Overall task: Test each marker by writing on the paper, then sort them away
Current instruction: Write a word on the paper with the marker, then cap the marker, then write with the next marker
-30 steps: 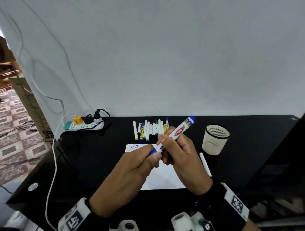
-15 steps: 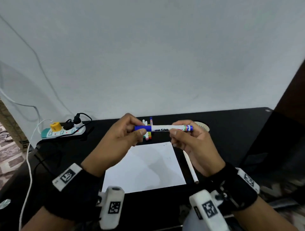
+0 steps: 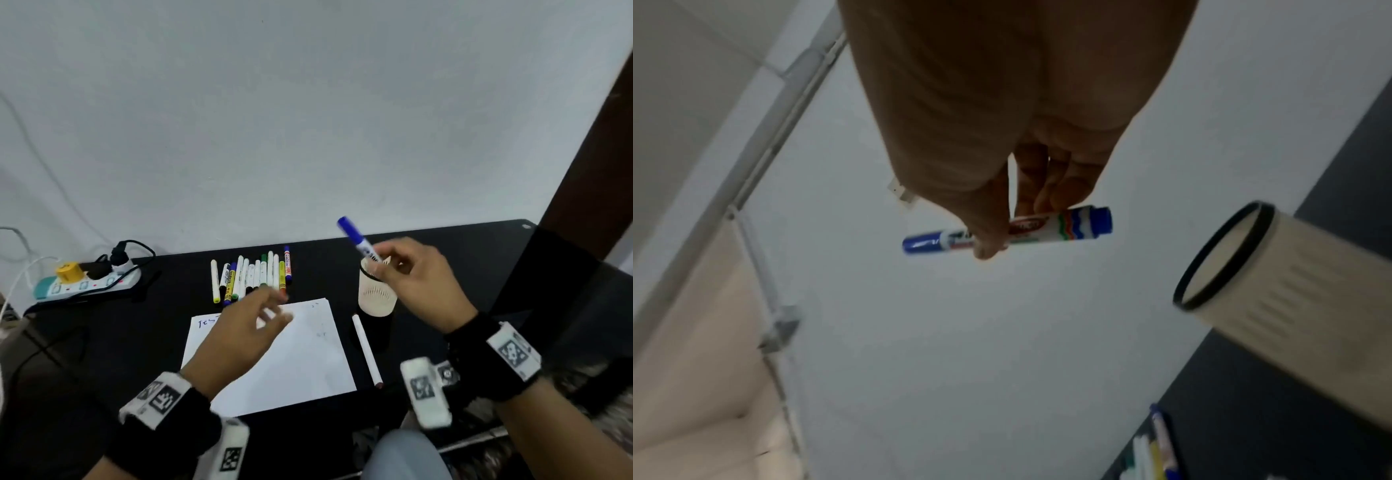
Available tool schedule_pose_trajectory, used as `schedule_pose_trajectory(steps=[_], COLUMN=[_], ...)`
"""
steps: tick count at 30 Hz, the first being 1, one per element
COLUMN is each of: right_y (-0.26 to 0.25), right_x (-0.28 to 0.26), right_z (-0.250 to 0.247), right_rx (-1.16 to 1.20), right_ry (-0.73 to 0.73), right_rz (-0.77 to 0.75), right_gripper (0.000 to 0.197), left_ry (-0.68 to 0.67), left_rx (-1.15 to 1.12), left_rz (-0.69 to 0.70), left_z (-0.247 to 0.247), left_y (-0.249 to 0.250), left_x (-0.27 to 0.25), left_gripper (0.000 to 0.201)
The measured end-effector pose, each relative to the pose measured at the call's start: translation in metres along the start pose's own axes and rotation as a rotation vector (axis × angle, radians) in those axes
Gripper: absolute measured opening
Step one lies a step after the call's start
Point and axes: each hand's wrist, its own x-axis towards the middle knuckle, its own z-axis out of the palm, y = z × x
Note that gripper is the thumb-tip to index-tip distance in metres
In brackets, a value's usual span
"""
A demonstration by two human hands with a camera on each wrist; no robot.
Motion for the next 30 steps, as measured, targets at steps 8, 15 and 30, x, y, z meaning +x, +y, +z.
schedule_pose_trajectory(steps=[8, 15, 30], right_y=[0.057, 0.083, 0.012], right_x=[0.082, 0.105, 0.131], right_z=[-0.02, -0.001, 0.068], right_rx=[-0.276, -0.338, -0.289], right_ry=[-0.041, -0.202, -0.104], right_rz=[0.225, 0.327, 0.192], right_gripper=[0.015, 0.013, 0.015], left_ry=[-0.283, -0.199, -0.16], left_rx=[0.604, 0.596, 0.608], left_rz=[-0.435, -0.384, -0.353], left_z=[0.005, 0.007, 0.008], left_y=[-0.108, -0.12, -0.137], left_x=[-0.052, -0.062, -0.064], left_gripper=[0.067, 0.079, 0.092])
